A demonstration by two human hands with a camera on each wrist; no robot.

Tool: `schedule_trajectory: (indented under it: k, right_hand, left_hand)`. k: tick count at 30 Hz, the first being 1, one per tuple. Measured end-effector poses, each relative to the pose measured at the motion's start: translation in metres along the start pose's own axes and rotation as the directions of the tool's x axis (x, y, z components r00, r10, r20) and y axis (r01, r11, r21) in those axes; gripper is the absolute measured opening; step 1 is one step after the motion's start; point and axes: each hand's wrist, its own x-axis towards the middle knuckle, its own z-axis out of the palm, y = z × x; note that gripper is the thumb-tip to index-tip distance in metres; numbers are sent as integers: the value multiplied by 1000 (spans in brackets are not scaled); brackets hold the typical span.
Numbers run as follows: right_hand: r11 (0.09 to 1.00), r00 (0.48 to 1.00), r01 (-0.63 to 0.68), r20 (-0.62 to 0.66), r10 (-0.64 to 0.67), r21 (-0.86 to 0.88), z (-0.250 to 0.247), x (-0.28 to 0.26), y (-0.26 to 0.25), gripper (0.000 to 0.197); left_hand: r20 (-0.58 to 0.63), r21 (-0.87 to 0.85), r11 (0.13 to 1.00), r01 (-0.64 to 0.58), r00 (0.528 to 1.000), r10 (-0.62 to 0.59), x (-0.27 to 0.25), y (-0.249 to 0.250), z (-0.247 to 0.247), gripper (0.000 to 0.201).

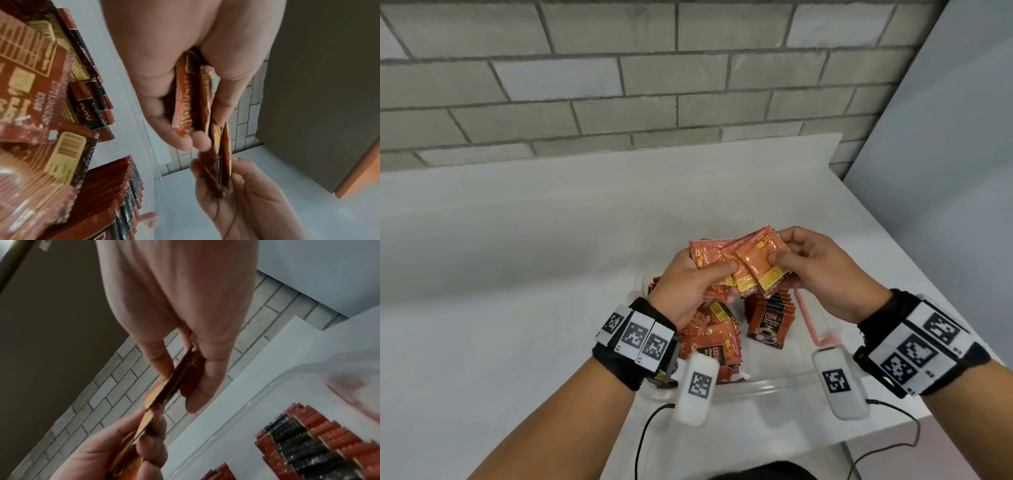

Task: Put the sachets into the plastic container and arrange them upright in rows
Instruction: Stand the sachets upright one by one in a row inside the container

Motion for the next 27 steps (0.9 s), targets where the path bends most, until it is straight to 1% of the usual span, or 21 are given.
schedule_trajectory:
  k: [3, 5, 7, 8, 10, 11, 12, 13, 16, 17, 18, 19, 21, 23, 25, 27]
  right_hand:
    - [999, 998, -13, 68, 16, -44, -1, -1, -1, 17]
    - [1000, 999, -6, 48, 6, -15, -2, 0, -1, 17]
    - [1000, 1000, 8, 2, -8, 22, -2, 1, -1, 17]
    - [999, 1000, 16, -14, -16, 43, -3, 1, -2, 16]
    - [998, 999, 30, -16, -29, 60, -4, 1, -4, 16]
    - [998, 999, 35, -5, -35, 44, -4, 1, -6, 17]
    - [999, 999, 40, 13, -40, 15, -4, 0, -7, 17]
    - [999, 998, 44, 37, -44, -22, -4, 0, -9, 17]
    - [994, 991, 41, 127, -28, -102, -4, 0, -10, 17]
    - [994, 989, 36, 143, -21, -104, -3, 0, -10, 18]
    - [995, 990, 33, 142, -19, -97, -3, 0, -9, 18]
    - [996, 992, 33, 125, -23, -81, -3, 0, -9, 19]
    - [999, 997, 29, 77, -27, -28, -5, 2, -7, 21]
    - [999, 998, 6, 60, -9, 41, -8, 3, -6, 23]
    - [993, 997, -25, 75, 17, 119, -10, 2, -5, 23]
    - [981, 996, -50, 85, 35, 185, -11, 2, -4, 22]
  left_hand:
    - [10, -5, 1000, 20, 1000, -20, -1, 1, 1, 14]
    - [10, -69, 996, 60, 998, -60, -2, 2, 1, 16]
    - [24, -161, 980, 117, 993, -115, -4, 4, 1, 24]
    - [36, -174, 975, 137, 991, -132, -4, 5, 1, 25]
    - [50, -127, 981, 148, 989, -143, -4, 6, 0, 17]
    - [54, -105, 983, 150, 988, -145, -5, 6, 0, 12]
    - [56, -92, 984, 155, 987, -150, -5, 7, 0, 11]
    - [54, -74, 986, 149, 988, -145, -5, 7, 0, 18]
    - [52, 12, 988, 156, 986, -156, -3, 8, 1, 53]
    - [51, 33, 986, 161, 985, -163, -2, 8, 1, 59]
    - [53, 30, 985, 171, 984, -172, -1, 8, 1, 58]
    - [46, 1, 984, 181, 982, -181, -1, 8, 0, 51]
    - [32, -109, 976, 191, 982, -188, -1, 10, 0, 39]
    - [11, -194, 962, 191, 981, -193, -2, 12, 0, 28]
    - [-40, -188, 966, 177, 981, -188, 0, 11, 1, 18]
    - [-95, -117, 981, 153, 982, -164, 4, 10, 4, 18]
